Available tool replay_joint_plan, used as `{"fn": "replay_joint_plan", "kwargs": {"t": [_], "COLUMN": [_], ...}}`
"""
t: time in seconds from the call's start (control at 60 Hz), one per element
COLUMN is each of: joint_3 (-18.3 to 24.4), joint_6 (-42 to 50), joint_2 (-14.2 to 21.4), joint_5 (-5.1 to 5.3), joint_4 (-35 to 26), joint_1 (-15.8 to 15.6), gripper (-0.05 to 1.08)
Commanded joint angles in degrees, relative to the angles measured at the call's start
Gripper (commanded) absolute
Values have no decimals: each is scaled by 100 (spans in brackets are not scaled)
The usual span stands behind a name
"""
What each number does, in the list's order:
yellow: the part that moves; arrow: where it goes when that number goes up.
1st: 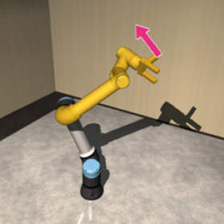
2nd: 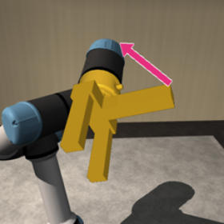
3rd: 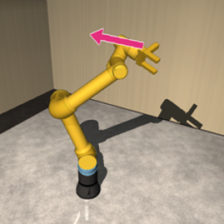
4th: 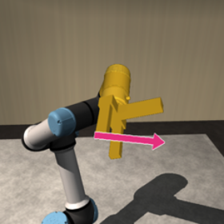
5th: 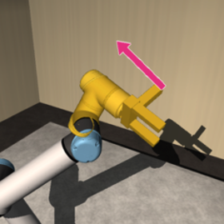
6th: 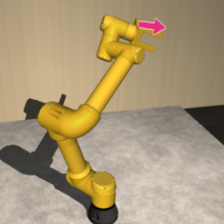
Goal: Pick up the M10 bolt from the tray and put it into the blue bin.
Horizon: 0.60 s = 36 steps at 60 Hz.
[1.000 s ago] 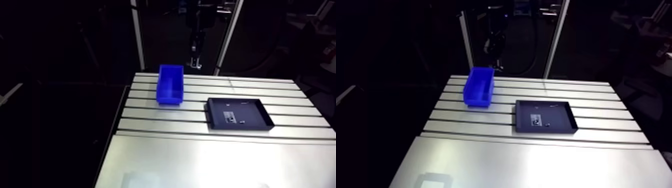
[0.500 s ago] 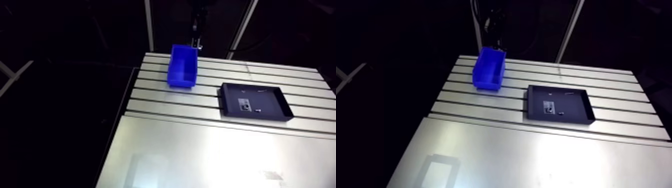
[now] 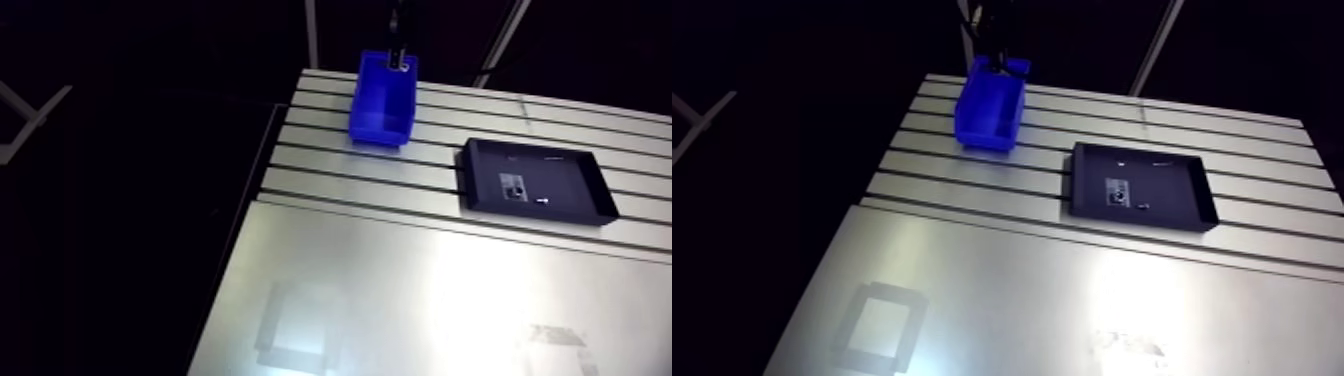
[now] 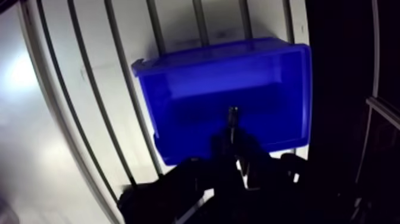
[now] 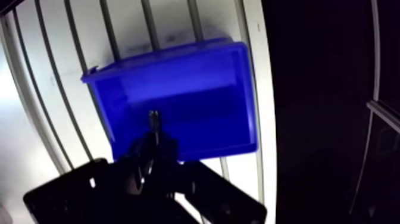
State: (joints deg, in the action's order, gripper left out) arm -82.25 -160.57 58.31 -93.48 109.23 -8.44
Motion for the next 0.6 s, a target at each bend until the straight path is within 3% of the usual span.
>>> {"fn": "replay_joint_plan", "kwargs": {"t": [0.017,0.6], "joint_3": [90,20], "joint_6": [11,151], "joint_2": [-258,-640], "joint_5": [-34,-52], "joint_4": [67,243], "joint_1": [-32,-147], "gripper": [104,104]}}
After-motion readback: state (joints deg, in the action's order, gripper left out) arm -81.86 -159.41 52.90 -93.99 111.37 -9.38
